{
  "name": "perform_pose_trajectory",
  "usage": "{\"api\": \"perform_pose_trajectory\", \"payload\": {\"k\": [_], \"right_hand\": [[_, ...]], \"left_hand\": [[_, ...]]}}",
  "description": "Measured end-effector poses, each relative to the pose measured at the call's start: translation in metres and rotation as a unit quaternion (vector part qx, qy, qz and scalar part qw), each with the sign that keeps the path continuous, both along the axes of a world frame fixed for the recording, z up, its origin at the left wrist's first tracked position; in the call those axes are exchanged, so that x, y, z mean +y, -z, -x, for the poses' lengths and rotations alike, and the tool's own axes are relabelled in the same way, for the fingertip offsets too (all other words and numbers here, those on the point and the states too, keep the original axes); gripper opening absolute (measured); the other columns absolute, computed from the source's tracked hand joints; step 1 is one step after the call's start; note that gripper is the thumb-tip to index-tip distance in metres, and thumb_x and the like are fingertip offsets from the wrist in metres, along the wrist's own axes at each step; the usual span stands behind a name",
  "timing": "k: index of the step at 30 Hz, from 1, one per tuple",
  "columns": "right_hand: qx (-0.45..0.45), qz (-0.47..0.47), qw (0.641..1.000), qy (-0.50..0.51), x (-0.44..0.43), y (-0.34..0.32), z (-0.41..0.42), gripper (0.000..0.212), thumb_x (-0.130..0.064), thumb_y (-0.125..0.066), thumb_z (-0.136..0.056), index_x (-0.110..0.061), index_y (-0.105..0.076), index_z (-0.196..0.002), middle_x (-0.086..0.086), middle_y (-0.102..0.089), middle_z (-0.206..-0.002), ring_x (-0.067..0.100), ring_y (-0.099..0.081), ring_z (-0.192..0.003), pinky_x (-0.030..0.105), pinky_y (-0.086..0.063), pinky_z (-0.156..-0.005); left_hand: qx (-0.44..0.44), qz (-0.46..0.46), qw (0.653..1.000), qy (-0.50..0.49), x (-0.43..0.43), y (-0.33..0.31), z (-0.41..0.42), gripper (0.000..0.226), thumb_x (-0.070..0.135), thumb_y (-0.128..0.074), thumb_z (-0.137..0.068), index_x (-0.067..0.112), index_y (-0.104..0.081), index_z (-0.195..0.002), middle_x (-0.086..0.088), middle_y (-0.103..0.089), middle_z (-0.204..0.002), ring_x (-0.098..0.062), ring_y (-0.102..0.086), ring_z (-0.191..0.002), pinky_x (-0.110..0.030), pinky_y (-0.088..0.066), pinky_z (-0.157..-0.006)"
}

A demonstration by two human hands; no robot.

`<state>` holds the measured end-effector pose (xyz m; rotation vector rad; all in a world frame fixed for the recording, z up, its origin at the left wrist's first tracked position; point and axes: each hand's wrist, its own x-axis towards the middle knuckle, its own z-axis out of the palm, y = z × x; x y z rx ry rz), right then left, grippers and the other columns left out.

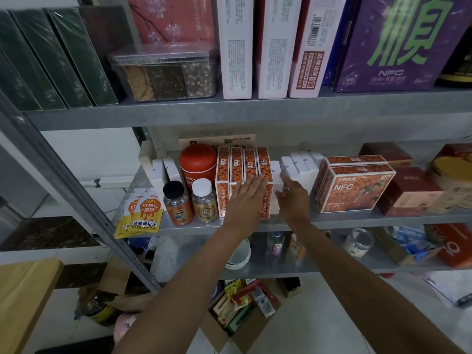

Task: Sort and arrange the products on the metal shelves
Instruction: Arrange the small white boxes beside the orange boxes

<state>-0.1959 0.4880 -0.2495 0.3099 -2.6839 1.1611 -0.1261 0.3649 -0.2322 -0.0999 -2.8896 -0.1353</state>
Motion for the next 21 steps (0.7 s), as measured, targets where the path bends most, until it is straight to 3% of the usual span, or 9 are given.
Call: {"api": "perform_pose_trajectory", "payload": {"k": [4,8,11,14,21], "right_hand": [[0.049,-0.106,0.990,0.073,0.002,0.002,-0.001,0.062,-0.015,-0.053,-0.099,-0.023,-0.025,-0.154,0.019,-0.051,-0.127,0.030,-0.058,-0.108,0.039,-0.051,-0.085],[0.048,-0.145,0.983,0.099,0.009,0.008,-0.001,0.058,-0.019,-0.058,-0.097,-0.023,-0.034,-0.150,0.019,-0.049,-0.129,0.031,-0.053,-0.116,0.041,-0.047,-0.095],[0.085,-0.092,0.986,0.109,0.010,0.012,-0.003,0.041,-0.028,-0.062,-0.094,-0.013,-0.053,-0.131,0.020,-0.052,-0.122,0.034,-0.054,-0.111,0.041,-0.047,-0.090],[0.112,-0.045,0.984,0.134,0.011,0.012,-0.004,0.034,-0.032,-0.063,-0.094,-0.006,-0.058,-0.115,0.022,-0.054,-0.119,0.035,-0.053,-0.109,0.040,-0.044,-0.089],[0.098,0.036,0.988,0.111,0.019,0.013,-0.004,0.026,-0.027,-0.059,-0.096,-0.009,-0.054,-0.115,0.012,-0.061,-0.114,0.029,-0.060,-0.104,0.034,-0.047,-0.080]], "left_hand": [[-0.002,0.004,1.000,0.000,0.000,0.001,0.001,0.083,0.022,-0.057,-0.095,0.016,-0.001,-0.156,-0.001,-0.002,-0.164,-0.020,0.004,-0.151,-0.042,0.001,-0.123],[0.005,-0.001,1.000,0.001,0.001,0.002,0.001,0.083,0.020,-0.057,-0.094,0.016,-0.001,-0.156,-0.001,-0.002,-0.164,-0.020,0.005,-0.151,-0.040,0.004,-0.123],[0.009,-0.005,1.000,0.001,0.001,0.002,0.000,0.082,0.018,-0.056,-0.095,0.016,-0.002,-0.156,-0.001,-0.002,-0.164,-0.020,0.005,-0.151,-0.040,0.006,-0.122],[0.005,-0.010,1.000,0.001,0.001,0.001,0.000,0.083,0.021,-0.057,-0.094,0.016,-0.002,-0.156,-0.001,-0.002,-0.164,-0.020,0.005,-0.151,-0.041,0.005,-0.122],[-0.006,-0.010,1.000,-0.001,0.001,0.002,0.001,0.086,0.024,-0.061,-0.094,0.017,-0.002,-0.156,-0.001,-0.001,-0.164,-0.019,0.006,-0.151,-0.040,0.006,-0.121]]}}
